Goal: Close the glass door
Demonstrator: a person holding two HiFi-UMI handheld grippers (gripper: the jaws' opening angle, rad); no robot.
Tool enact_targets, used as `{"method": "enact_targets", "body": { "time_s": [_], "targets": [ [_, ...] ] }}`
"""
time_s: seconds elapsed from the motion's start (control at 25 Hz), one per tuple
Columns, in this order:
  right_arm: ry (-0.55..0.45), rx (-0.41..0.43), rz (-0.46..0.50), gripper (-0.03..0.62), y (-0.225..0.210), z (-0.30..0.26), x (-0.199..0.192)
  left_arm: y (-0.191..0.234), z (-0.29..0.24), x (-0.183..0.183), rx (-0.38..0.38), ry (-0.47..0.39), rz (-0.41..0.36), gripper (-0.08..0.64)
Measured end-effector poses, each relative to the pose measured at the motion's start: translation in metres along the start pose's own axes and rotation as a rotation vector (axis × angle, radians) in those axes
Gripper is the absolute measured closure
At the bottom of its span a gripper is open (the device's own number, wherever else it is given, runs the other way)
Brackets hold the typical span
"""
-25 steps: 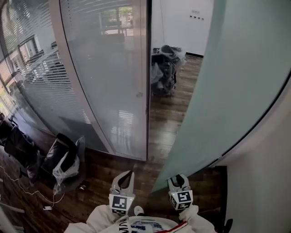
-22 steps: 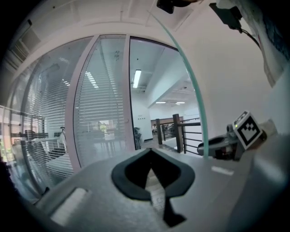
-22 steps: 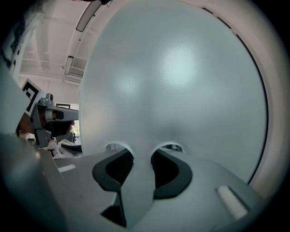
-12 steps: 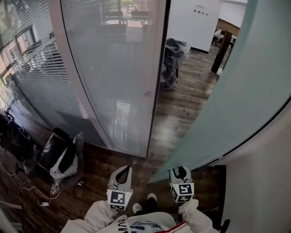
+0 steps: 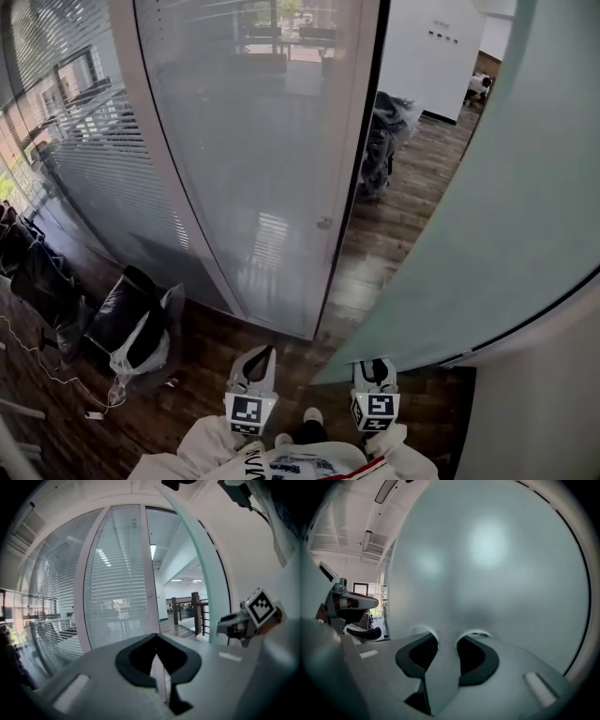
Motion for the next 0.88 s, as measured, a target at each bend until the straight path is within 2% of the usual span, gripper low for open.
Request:
{"method": "enact_targets", "body": {
  "time_s": [0.24, 0.36, 0.56, 0.88],
  "targets": [
    [0.021, -0.03, 0.01, 0.465, 0.001, -0.021, 0.007, 0.006, -0.023, 0.009, 0.016, -0.004, -0.007, 0.557],
    [0.021, -0.017, 0.007, 0.465, -0.001, -0.032, 0.008, 0.009, -0.03, 0.008, 0.032, 0.008, -0.009, 0.557],
    [0.023, 0.013, 0.004, 0.468, -0.004, -0.048, 0.014, 0.014, -0.036, 0.01, 0.074, 0.029, -0.017, 0.557],
    [0.011, -0.024, -0.003, 0.468, -0.009, -0.068, 0.018, 0.017, -0.039, 0.013, 0.15, 0.05, -0.024, 0.557]
  ]
}}
Point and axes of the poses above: the fingertips, and each gripper's own axes: z backward along the fingers, y to its left, x out of its top, the point moved 5 cm from there along z, backward along the fingers, and after that the axes turned 7 degrees about -z, right-handed, at the moved point
